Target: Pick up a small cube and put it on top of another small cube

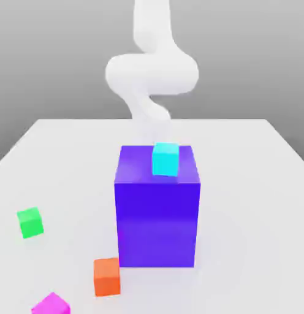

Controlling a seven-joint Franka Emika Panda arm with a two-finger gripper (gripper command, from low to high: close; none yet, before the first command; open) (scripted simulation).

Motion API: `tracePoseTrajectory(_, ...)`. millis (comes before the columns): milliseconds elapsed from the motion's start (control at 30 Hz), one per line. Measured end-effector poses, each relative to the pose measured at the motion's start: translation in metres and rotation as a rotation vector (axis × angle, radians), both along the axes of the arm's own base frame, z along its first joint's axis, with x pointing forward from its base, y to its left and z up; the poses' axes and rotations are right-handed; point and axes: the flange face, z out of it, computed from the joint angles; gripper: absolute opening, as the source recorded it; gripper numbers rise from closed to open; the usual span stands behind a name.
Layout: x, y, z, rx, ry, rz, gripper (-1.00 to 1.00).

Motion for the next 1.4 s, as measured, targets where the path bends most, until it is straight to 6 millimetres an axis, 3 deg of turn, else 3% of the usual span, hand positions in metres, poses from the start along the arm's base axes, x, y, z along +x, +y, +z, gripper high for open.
tracePoseTrajectory(267, 0.089, -0.042, -0.108, 0.068, 0.197, -0.134, 0.0)
tracePoseTrajectory(533, 0.141, -0.09, -0.237, 0.131, 0.386, -0.279, 0.0)
tracePoseTrajectory(767, 0.153, -0.134, -0.361, 0.182, 0.549, -0.416, 0.0)
tracePoseTrajectory(967, 0.139, -0.164, -0.47, 0.219, 0.688, -0.53, 0.0)
tracePoseTrajectory(1100, 0.135, -0.169, -0.532, 0.225, 0.712, -0.55, 0.0)
tracePoseTrajectory(1133, 0.135, -0.169, -0.547, 0.225, 0.713, -0.551, -1.0)
tracePoseTrajectory(1333, 0.134, -0.169, -0.553, 0.225, 0.713, -0.551, -1.0)
tracePoseTrajectory(1400, 0.135, -0.169, -0.54, 0.225, 0.713, -0.551, -1.0)
